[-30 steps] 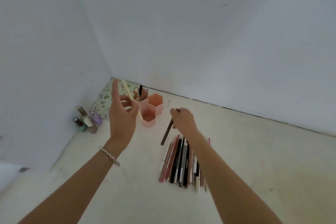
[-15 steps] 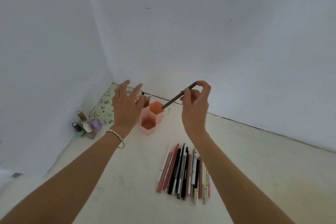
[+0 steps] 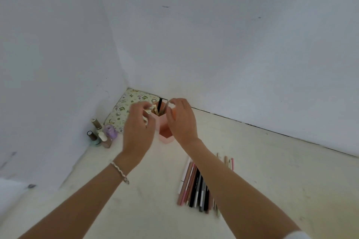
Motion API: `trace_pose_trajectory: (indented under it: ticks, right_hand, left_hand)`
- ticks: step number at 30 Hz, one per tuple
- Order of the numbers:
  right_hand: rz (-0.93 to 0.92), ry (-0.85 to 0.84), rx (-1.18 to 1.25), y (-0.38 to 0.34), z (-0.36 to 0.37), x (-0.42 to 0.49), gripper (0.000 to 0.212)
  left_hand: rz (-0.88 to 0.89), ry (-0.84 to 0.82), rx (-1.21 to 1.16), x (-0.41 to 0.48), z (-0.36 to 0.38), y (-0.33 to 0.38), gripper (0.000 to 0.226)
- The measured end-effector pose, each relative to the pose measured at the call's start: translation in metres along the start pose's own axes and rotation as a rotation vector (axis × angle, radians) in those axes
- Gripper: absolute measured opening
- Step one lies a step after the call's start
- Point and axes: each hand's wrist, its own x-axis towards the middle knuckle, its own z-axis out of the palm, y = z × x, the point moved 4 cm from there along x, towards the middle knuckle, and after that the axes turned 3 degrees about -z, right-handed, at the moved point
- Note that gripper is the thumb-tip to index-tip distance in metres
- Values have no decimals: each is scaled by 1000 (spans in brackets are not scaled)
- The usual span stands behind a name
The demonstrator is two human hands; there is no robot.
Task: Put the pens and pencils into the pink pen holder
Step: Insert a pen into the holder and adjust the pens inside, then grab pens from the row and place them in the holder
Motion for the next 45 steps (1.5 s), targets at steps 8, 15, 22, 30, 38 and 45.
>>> trace_pose_trajectory:
  ticks: [8, 15, 22, 30, 38, 45]
  right_hand:
    - [255, 126, 60, 52, -76, -12, 31]
    - [375, 105, 20, 87, -110, -48, 34]
    - [485, -142, -48, 94, -88, -68, 20]
    - [682, -576, -389, 109, -54, -104, 35]
    - [735, -543, -309, 108, -50, -108, 37]
    - [843, -94, 160, 106, -105, -37, 25]
  left_hand:
    - [-321, -814, 469, -89, 114, -23, 28]
    - [-342, -736, 530, -108, 139, -24, 18]
    - [-396, -590, 204, -79, 121, -16, 12]
    - [-275, -346, 29, -27, 68, 6, 8]
    - [-245, -365, -33, -38, 64, 6, 7]
    - [-170, 81, -207, 12, 22, 25, 45]
